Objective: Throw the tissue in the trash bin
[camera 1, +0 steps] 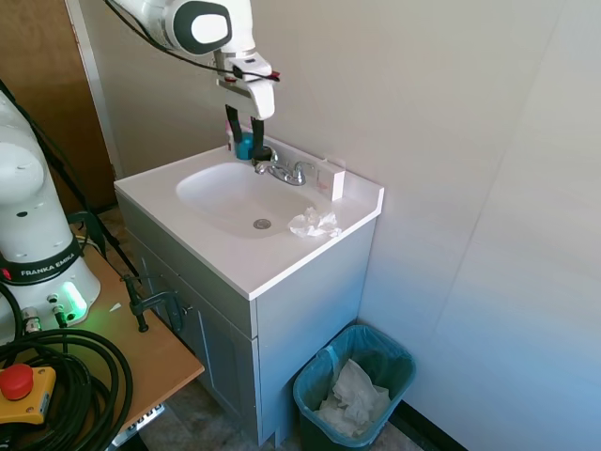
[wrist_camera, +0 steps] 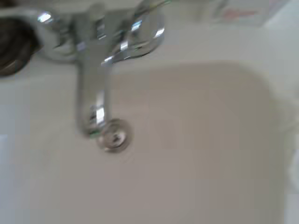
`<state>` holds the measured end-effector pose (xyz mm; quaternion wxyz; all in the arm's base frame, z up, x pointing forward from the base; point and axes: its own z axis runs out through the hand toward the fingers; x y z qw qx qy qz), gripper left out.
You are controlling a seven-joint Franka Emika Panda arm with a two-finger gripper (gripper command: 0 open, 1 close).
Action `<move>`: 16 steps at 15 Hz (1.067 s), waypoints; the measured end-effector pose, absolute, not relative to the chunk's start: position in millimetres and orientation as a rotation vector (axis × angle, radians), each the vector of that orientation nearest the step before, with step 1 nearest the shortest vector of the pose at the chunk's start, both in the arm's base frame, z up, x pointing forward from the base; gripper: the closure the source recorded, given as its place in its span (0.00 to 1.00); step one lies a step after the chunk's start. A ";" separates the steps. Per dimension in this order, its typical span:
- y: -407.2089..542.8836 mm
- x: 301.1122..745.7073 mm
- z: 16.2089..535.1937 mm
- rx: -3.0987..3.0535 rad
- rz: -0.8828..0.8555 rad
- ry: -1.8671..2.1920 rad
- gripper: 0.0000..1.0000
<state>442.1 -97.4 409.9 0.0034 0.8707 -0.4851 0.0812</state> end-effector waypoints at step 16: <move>-246.4 523.6 289.8 2.578 0.038 -1.654 0.00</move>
